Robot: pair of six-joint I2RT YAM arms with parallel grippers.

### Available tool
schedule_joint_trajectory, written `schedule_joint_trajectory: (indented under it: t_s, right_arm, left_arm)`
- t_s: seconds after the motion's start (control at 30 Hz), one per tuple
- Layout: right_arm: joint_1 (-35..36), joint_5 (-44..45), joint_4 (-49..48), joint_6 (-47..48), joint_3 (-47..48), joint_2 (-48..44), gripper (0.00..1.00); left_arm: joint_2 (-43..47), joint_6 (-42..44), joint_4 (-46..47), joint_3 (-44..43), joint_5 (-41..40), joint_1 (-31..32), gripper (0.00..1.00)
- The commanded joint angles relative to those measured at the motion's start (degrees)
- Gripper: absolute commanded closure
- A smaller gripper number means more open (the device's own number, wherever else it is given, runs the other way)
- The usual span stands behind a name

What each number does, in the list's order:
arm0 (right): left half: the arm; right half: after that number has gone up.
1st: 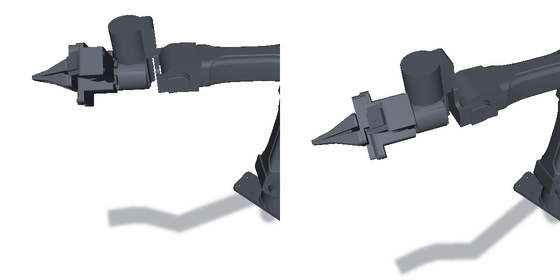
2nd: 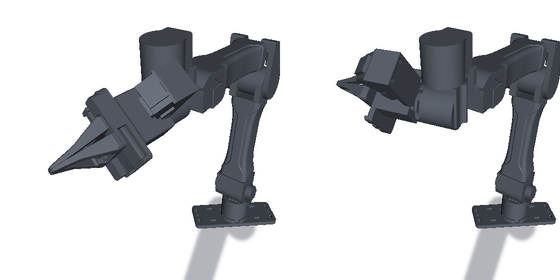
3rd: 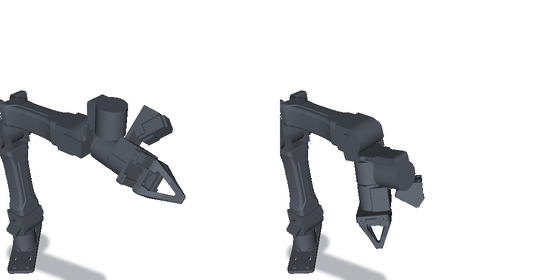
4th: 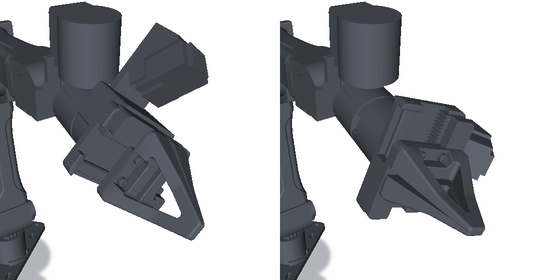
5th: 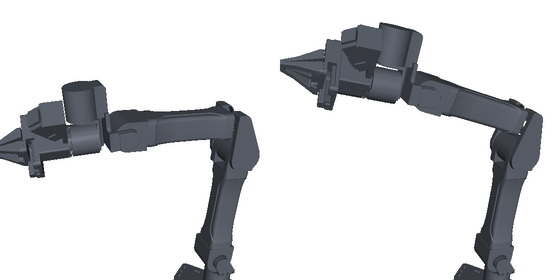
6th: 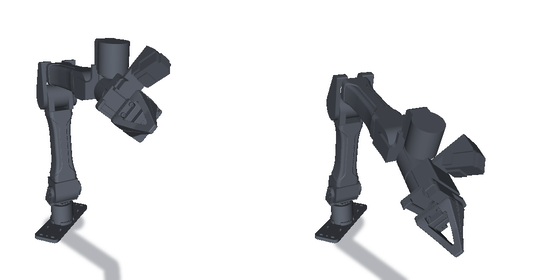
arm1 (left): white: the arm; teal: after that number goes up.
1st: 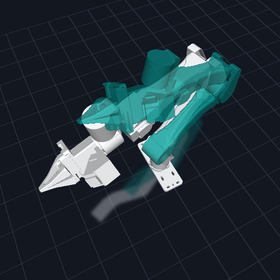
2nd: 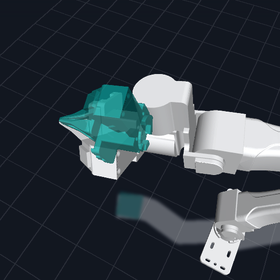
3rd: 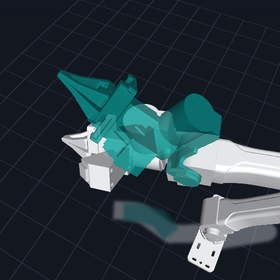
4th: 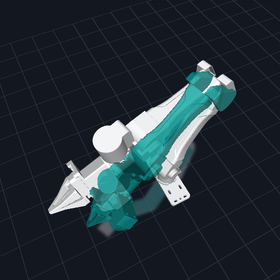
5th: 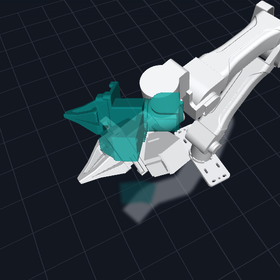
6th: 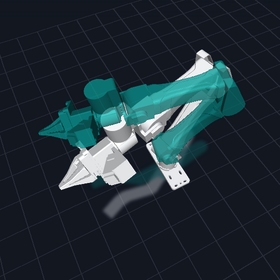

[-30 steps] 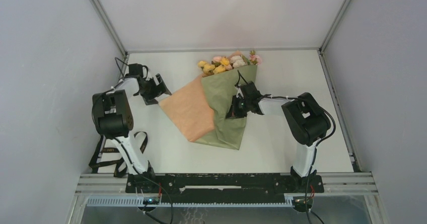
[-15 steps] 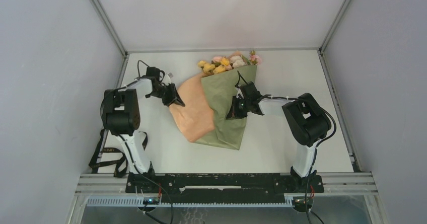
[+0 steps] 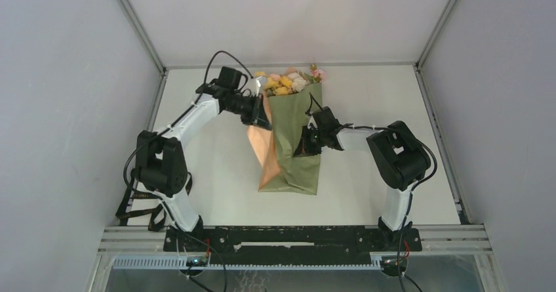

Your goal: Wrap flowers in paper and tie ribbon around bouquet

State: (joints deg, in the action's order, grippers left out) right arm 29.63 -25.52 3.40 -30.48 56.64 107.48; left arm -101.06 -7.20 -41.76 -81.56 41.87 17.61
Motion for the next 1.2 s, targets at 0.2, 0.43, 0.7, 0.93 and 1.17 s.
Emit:
schedule_joint_trajectory:
  t_s: [0.2,0.43,0.7,0.93,1.17]
  right_arm:
    - [0.3,-0.8,-5.7,-5.4,-2.4,0.9,1.0]
    - [-0.4,-2.7,-12.3,-11.1,-6.7,-2.8,1.0]
    - [-0.7,1.3,-13.4,-15.6,-10.2,-11.7,1.0]
    - [-4.5,6.1,-0.7,-12.9,-11.5,-18.0,0.85]
    - [-10.4,7.2,2.8,-5.6,-12.5,-15.3,0.53]
  left_arm:
    - [-9.7,-18.3,14.7,-17.0,3.1,8.1,1.0]
    - [-22.1,-18.7,13.6,-24.6,-2.5,9.3,1.0]
    - [-28.7,-13.7,10.8,-26.3,-8.1,11.1,1.0]
    - [-30.4,-10.6,8.7,-24.6,-10.4,12.4,1.0]
    - [-26.7,-8.3,8.5,-24.5,-12.1,13.0,1.0]
